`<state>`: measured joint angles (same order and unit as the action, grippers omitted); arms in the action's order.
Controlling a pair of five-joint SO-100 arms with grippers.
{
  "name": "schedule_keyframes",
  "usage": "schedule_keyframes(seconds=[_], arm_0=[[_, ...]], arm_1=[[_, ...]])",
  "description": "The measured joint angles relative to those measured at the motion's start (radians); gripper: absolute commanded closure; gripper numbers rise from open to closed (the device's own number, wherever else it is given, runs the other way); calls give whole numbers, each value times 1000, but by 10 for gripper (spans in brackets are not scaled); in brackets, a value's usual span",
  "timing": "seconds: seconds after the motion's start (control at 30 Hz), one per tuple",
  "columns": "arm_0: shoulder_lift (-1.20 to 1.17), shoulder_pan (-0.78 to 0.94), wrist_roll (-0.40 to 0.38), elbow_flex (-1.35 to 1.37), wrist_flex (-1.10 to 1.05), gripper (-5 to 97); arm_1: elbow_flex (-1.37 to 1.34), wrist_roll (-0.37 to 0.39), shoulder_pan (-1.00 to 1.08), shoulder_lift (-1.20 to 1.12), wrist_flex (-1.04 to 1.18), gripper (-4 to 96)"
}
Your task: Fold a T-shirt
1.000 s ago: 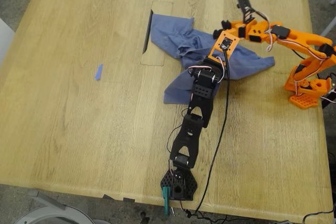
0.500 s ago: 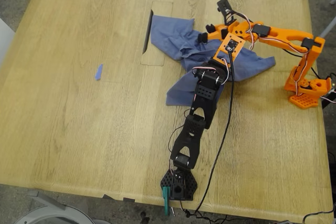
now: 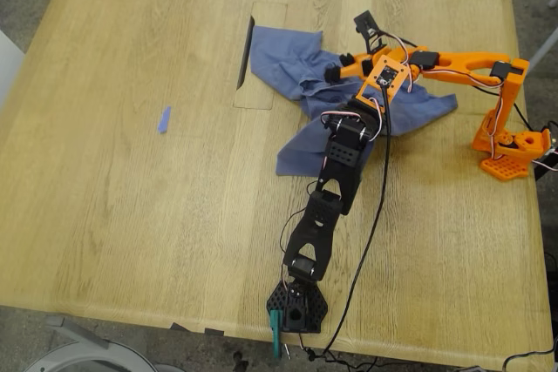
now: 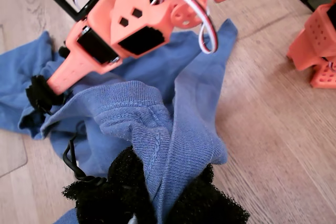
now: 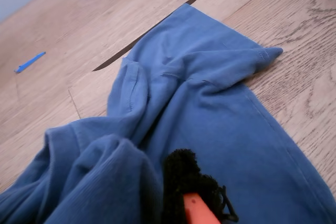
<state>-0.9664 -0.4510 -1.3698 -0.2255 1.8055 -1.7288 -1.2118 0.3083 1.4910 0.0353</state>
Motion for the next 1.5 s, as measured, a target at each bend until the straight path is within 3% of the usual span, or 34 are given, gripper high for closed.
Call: schedule_keyframes(seconds=[0.13,0.27,0.53,1.07,1.5], arm_0=[[0,-8,0,0,0,918],[0,-9,0,2,0,918],[0,-9,0,2,12,918],[-5,71,17,-20,14,918],[-201,149,25,-21,14,918]], arm_1=[[0,17,2,-49,-55,605],[0,26,15,-103,-107,909],[2,34,35,-117,-114,911],[215,9,21,84,137,912],[301,0,-51,259,183,912]])
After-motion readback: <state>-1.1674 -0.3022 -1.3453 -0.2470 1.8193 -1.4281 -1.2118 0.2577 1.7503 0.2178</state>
